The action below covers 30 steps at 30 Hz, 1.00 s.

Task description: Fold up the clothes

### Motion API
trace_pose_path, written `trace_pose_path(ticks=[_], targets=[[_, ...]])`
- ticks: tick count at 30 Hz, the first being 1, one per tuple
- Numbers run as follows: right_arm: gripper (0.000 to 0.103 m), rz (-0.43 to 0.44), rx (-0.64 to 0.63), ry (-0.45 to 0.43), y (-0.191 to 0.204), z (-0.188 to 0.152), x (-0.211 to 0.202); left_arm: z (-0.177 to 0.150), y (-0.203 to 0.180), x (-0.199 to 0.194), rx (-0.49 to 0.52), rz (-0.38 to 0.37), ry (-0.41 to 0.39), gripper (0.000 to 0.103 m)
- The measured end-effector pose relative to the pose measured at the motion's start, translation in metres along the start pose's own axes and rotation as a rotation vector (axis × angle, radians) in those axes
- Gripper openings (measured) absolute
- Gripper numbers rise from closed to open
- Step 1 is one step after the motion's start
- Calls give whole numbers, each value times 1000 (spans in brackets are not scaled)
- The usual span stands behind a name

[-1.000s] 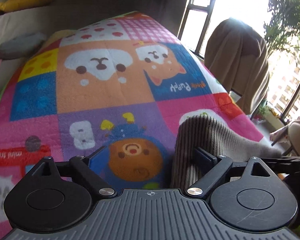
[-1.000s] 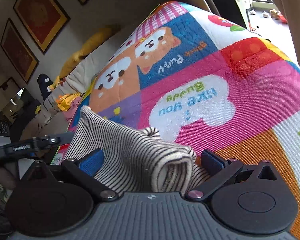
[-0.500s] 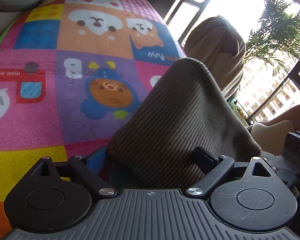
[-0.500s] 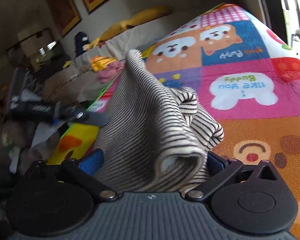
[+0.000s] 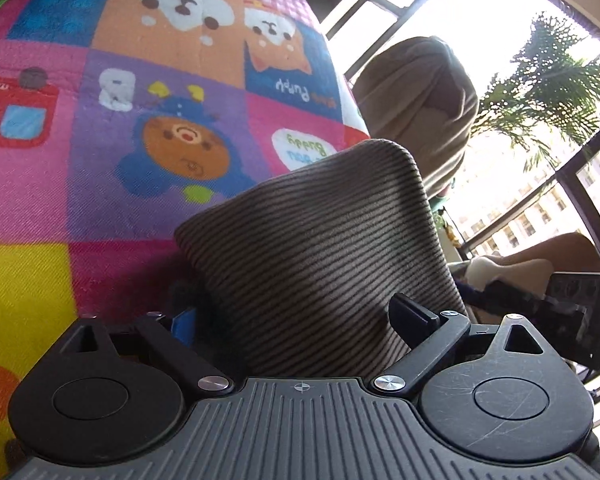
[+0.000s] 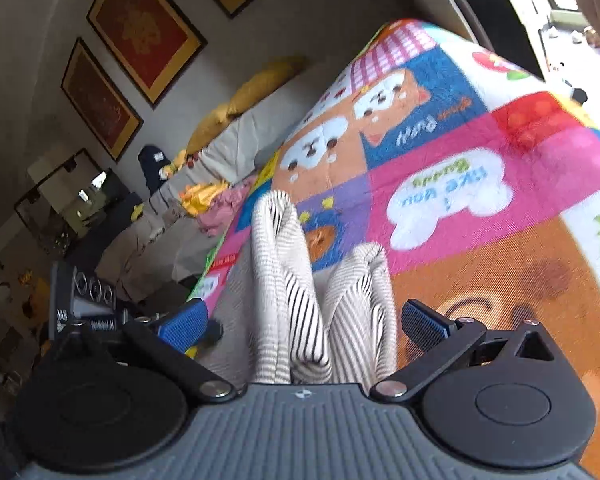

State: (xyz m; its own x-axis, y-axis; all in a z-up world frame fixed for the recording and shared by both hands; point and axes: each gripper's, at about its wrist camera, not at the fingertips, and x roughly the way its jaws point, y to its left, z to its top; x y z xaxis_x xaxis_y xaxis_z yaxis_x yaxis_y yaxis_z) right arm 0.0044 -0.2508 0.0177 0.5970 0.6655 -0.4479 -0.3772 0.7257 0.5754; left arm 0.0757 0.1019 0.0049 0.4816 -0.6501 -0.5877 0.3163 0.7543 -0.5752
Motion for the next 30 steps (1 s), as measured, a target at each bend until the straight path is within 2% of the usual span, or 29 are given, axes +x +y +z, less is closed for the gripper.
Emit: trace_pose_path(ticks=[2,6,8,10,16,19,20,23,26,28,30], targets=[[103,5,-60,38,16,-17,13,10,-11,3,39,-1,-20,97],[103,-64,-292,75,50,-35,15,26,-31,7,153,6,-52,97],[103,-66,-350,106,54,-39,9,30,-32,11,171,22,-41,97],[103,-65,-365,95,53,-35,-6,27,-29,10,180,45,-33,97],[103,-38,-167,-100,28,16,-47,17,-15,-1,193,105,-39,97],[103,54,-7,-147,11,44,-40,18,-16,-6,189,9,-57,94],[103,106,61,-144,5,52,-32,19,-20,-6,198,-32,-53,94],[103,211,239,-81,-12,68,7,13,-43,-1,318,-14,-52,93],[103,227,329,28,-22,72,50,8,-55,3,387,27,-51,93],[103,298,363,60,-23,69,57,6,-55,3,398,34,-58,93],[103,380,394,85,-23,65,62,5,-56,0,393,7,-69,93]])
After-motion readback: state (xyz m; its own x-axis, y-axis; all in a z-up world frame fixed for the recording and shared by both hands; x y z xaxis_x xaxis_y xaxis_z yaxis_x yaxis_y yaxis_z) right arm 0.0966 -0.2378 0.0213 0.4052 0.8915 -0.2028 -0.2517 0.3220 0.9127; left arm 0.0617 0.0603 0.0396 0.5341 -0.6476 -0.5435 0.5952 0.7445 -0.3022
